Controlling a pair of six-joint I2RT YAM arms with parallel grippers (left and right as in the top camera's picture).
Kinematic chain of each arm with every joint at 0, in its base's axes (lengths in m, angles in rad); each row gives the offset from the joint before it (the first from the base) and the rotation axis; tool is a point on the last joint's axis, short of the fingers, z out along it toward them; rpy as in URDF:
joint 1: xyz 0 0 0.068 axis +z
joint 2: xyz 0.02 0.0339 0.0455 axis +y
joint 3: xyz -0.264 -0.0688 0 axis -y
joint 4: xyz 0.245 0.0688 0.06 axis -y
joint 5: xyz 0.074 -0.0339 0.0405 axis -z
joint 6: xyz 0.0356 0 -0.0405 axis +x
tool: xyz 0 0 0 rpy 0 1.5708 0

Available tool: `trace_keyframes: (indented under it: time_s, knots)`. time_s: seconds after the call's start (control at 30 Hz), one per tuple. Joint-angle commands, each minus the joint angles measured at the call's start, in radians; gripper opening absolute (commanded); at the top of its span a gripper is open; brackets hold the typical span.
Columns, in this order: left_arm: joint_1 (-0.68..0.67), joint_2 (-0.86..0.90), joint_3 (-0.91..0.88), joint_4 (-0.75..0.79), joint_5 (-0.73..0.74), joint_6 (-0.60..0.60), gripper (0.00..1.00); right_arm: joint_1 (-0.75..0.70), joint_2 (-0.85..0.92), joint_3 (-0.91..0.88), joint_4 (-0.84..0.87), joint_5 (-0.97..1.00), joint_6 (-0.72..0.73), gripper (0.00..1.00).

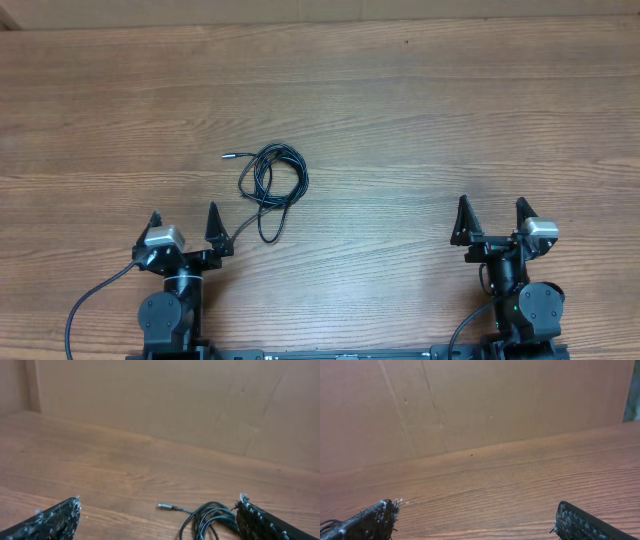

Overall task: Untangle cables
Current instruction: 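Move the left gripper forward over the tangled black cable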

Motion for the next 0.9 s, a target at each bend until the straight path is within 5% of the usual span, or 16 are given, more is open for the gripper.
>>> trace_keyframes:
  time_s: [0.0, 0.23, 0.53, 0.87]
  knots:
    - [0.000, -0.007, -0.003, 0.016, 0.069, 0.018, 0.99, -0.004, -0.008, -0.010, 0.003, 0.006, -0.007, 1.00]
    - [0.000, -0.007, 0.015, -0.037, 0.196, 0.005, 1.00, -0.004, -0.008, -0.010, 0.003, 0.006, -0.007, 1.00]
    - [0.000, 0.043, 0.268, -0.363, 0.182, -0.019, 0.99, -0.004, -0.008, -0.010, 0.003, 0.006, -0.007, 1.00]
    - [0.000, 0.483, 0.744, -0.708, 0.347, 0.085, 1.00, -0.004, -0.008, -0.010, 0.003, 0.006, -0.007, 1.00]
